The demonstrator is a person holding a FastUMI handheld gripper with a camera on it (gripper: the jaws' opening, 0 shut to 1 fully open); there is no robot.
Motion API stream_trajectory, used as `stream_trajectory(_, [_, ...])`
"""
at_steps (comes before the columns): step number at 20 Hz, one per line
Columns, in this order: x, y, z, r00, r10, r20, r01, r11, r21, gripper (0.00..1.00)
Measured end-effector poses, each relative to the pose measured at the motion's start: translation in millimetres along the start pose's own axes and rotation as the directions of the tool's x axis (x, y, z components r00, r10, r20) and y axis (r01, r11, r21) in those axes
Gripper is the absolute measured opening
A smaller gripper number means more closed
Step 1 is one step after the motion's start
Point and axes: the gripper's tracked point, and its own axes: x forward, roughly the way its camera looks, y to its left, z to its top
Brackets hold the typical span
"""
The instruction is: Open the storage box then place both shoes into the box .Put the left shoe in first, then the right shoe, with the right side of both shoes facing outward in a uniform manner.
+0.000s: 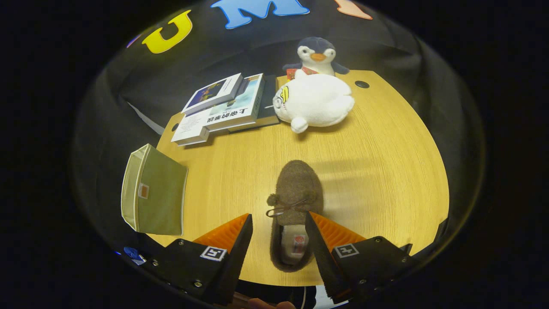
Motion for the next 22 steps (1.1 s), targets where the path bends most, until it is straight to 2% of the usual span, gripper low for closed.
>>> stream_trajectory(5, [7,-24,-25,0.999,-0.003,-0.049,0.003,1.000,-0.008,0.76])
stream_trajectory(10, [25,-44,-44,0.994,-0.048,-0.097,0.047,0.999,-0.011,0.76])
stream_trajectory(14, [51,-59,-40,0.988,-0.119,-0.100,0.118,0.993,-0.018,0.76])
stream_trajectory(18, [74,-57,-33,0.987,-0.119,-0.104,0.117,0.993,-0.027,0.72])
stream_trajectory(20, [85,-56,-35,0.986,-0.123,-0.113,0.116,0.991,-0.063,0.45])
stream_trajectory(21, [85,-61,-32,0.982,-0.158,-0.106,0.150,0.986,-0.074,0.32])
stream_trajectory(22, [84,-63,-30,0.978,-0.177,-0.106,0.171,0.983,-0.064,0.04])
